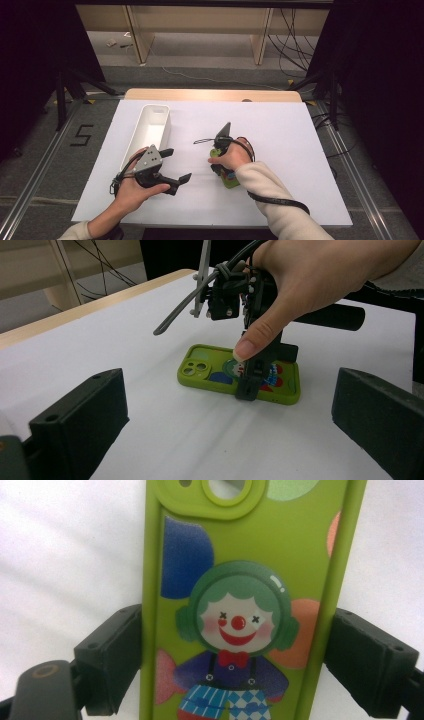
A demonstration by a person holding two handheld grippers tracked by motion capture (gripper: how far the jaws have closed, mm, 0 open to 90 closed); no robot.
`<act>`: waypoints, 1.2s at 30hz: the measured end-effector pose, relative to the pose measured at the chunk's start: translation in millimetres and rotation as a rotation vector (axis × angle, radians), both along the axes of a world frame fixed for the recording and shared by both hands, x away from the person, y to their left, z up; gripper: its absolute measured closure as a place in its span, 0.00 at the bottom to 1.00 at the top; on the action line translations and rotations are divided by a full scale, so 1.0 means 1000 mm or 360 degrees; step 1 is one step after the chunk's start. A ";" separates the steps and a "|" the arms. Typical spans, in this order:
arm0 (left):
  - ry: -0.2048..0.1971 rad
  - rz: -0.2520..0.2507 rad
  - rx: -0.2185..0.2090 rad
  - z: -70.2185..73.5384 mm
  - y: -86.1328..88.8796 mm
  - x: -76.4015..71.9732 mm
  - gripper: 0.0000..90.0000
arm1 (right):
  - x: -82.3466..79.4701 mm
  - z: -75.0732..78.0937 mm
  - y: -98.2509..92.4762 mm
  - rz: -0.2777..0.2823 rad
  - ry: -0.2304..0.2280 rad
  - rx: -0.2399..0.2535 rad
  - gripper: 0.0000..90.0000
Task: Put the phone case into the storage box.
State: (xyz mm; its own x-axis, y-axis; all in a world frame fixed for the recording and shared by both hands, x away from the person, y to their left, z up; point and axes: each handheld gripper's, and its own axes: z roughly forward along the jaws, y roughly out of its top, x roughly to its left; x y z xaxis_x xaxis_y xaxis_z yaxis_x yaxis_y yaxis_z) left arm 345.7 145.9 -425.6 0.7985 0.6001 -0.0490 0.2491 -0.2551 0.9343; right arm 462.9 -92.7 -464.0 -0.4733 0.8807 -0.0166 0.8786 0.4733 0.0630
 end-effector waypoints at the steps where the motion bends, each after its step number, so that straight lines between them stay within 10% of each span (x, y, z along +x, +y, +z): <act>1: 0.0000 0.0000 0.0001 0.000 0.000 0.000 0.01 | 0.000 0.000 0.000 0.0001 -0.0002 -0.0005 0.17; 36: 0.0003 0.0002 0.0000 -0.001 0.000 0.000 0.01 | -0.005 0.009 -0.009 0.0123 -0.0073 0.0125 0.18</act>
State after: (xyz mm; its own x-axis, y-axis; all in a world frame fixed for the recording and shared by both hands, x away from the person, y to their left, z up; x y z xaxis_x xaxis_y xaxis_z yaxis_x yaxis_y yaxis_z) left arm 346.0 145.9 -426.1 0.7976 0.6011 -0.0503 0.2510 -0.2550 0.9338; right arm 458.0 -102.2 -454.8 -0.5399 0.8413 0.0277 0.8352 0.5314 0.1418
